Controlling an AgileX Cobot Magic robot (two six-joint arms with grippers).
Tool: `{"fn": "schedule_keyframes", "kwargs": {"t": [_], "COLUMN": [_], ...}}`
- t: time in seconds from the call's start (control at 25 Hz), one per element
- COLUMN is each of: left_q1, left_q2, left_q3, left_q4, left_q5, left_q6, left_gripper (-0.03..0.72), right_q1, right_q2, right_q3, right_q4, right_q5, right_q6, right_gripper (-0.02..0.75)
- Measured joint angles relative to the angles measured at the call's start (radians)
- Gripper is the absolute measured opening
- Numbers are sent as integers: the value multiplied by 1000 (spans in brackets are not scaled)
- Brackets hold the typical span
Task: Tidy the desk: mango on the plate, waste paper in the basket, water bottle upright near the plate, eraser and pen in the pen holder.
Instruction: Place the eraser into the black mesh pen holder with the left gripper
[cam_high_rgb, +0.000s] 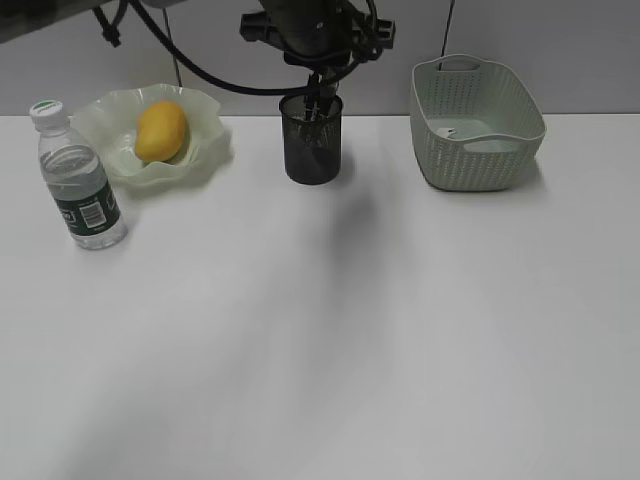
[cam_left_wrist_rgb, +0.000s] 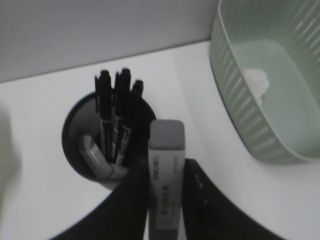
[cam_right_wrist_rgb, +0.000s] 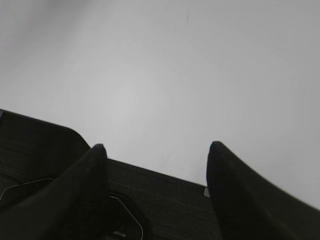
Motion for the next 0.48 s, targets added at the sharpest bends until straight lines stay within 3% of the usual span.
{"fn": "schedule_keyframes", "kwargs": {"t": [0.28, 0.48], "left_q1": [89, 117], "left_q2": [60, 107], "left_q3": [0, 0], "left_q4": [2, 2], "left_q5": [-169, -260], "left_q6": [0, 0], "left_gripper": [165, 166], "right_q1": [0, 0], "right_q2": [0, 0], "right_q3": [0, 0], "right_q4": [0, 0], "right_q5": [-2, -2], "right_q6": [0, 0], "right_gripper": [496, 496]}}
